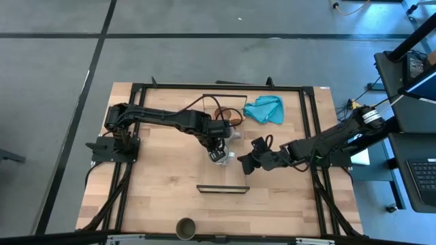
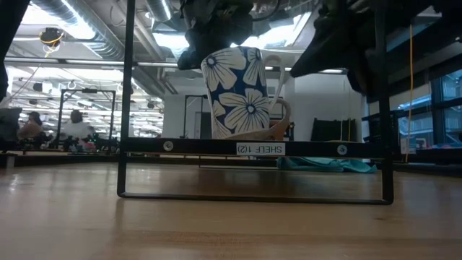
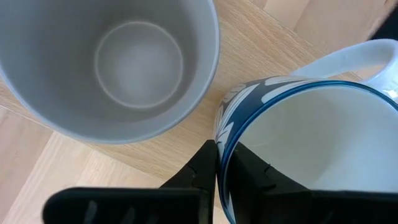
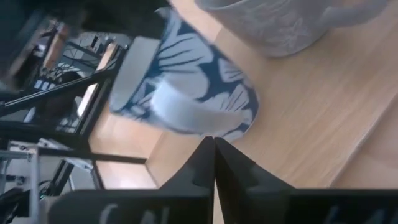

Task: Stack small to large cups/mugs on shelf
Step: Put the blue mug on the shelf

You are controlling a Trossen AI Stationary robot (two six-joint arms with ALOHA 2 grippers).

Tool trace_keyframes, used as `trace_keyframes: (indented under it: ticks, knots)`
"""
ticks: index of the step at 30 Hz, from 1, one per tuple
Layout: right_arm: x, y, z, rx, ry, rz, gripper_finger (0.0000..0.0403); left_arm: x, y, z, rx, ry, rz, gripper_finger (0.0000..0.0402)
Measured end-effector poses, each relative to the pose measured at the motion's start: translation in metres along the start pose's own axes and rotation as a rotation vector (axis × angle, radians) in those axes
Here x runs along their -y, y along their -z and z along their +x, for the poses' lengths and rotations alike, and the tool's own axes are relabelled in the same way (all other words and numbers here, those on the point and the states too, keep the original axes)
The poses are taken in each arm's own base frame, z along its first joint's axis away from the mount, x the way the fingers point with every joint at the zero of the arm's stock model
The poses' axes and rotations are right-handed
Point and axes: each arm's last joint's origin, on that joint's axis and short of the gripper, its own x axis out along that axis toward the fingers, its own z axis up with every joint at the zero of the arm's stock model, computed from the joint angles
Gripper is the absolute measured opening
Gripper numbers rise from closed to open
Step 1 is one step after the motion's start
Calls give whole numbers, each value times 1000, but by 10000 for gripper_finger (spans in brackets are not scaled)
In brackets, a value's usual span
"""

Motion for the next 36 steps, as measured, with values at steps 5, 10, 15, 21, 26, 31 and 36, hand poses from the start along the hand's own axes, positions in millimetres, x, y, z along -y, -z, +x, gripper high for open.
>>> trace_keyframes:
  ticks: [5,10,15,21,26,31,36]
  knots:
    - [5,1,8,-28,25,-4,11,0,0,0,0,0,0,24]
    - [7,5,15,-56,37,-10,11,0,0,0,0,0,0,24]
    - [8,7,17,-57,40,-12,11,0,0,0,0,0,0,25]
    - [9,6,18,-48,44,-11,12,0,0,0,0,0,0,25]
    - [10,1,20,-33,53,-9,12,0,0,0,-5,8,0,25]
    - [11,-3,22,-40,52,-20,12,2,1,0,-14,24,3,25]
    - [12,-3,22,-48,50,-26,12,4,1,0,-5,31,7,25]
